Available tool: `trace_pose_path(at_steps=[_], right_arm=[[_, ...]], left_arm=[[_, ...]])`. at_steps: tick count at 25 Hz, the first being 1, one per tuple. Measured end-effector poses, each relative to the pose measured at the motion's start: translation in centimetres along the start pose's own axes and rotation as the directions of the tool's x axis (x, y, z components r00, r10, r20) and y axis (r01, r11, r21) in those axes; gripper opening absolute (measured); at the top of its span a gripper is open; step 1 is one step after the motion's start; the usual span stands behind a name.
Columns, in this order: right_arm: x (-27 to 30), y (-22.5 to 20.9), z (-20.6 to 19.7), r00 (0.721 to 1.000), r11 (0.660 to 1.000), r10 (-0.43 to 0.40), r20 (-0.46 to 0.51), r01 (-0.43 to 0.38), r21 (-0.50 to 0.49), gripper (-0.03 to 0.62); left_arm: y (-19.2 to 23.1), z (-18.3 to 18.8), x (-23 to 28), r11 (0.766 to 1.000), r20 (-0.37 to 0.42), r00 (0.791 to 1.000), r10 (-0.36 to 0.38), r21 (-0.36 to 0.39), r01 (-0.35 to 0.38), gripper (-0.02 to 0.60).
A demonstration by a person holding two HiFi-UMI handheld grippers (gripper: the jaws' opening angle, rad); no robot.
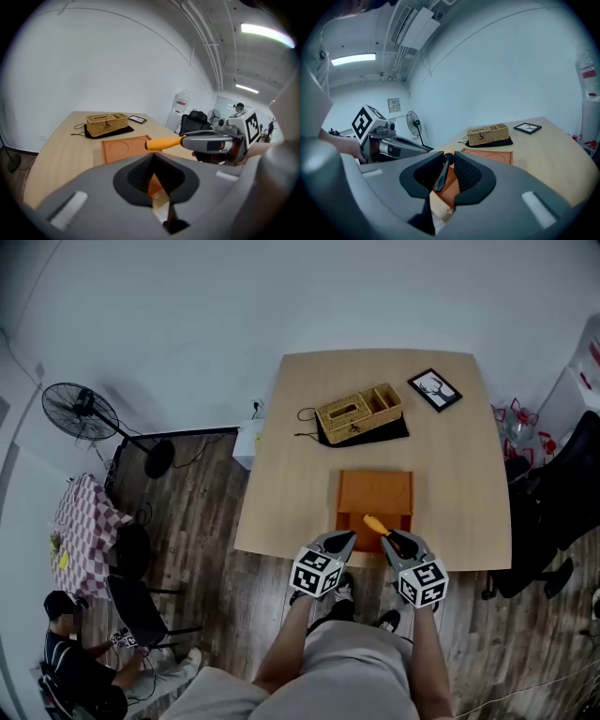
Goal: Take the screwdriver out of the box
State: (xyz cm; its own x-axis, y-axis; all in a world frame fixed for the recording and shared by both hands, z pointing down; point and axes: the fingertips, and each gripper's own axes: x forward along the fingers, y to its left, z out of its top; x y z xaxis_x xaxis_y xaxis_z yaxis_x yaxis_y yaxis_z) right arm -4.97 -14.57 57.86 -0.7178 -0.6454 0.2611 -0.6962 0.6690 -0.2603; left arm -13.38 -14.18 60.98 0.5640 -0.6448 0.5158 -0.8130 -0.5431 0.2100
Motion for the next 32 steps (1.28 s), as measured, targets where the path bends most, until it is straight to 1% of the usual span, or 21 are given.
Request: trace_pose_path(at_steps=[5,11,17,19,21,25,28,32], right_arm=[[-2.5,0.2,-0.1,0.999,1.0,-0.006,0.036,0.006,-0.003,0.072],[-5.0,0.8,-0.3,0.998,1.0,0.012,0.064,-0.012,-0.001,0.071],[-7.1,1.5,-0.2,0.994,1.0,0.018,0.105,-0.016,-0.014,0.071],[-7.6,1.6,-0.6,0.994,1.0,0.019,0.11,-0.018,-0.013,0.071],[-8.0,1.8,-1.2,0.994,1.0,0.02,0.111,-0.019,-0.007,0.071],[-8.8,1.7,-1.6,0.994,1.0,0.017,0.109,-0.017,-0.005,0.072],[-8.9,1.5,-1.9,0.995,1.0,0.011,0.098,-0.011,-0.008,0.072],[-9.3,1.6,-2.3,0.997,1.0,0.014,0.082,-0.013,-0.01,0.072]], left_arm=[[-2.6,-0.2,-0.9,1.0,0.019,1.0,0.01,0.007,-0.01,0.054],[-5.0,-1.3,-1.8,1.0,0.033,0.999,0.031,0.0,-0.031,0.054],[-6.6,-2.3,-2.5,0.999,0.049,0.997,0.052,0.002,-0.053,0.054],[-6.9,-2.6,-2.8,0.998,0.072,0.995,0.064,-0.015,-0.063,0.054],[-7.0,-3.1,-3.0,0.996,0.088,0.993,0.076,-0.05,-0.072,0.054],[-7.3,-3.7,-3.1,0.994,0.063,0.995,0.083,-0.076,-0.078,0.054],[-7.2,-3.5,-3.4,0.99,0.073,0.993,0.093,-0.112,-0.084,0.054],[-7.4,-3.8,-3.5,0.989,0.073,0.993,0.095,-0.12,-0.085,0.054]])
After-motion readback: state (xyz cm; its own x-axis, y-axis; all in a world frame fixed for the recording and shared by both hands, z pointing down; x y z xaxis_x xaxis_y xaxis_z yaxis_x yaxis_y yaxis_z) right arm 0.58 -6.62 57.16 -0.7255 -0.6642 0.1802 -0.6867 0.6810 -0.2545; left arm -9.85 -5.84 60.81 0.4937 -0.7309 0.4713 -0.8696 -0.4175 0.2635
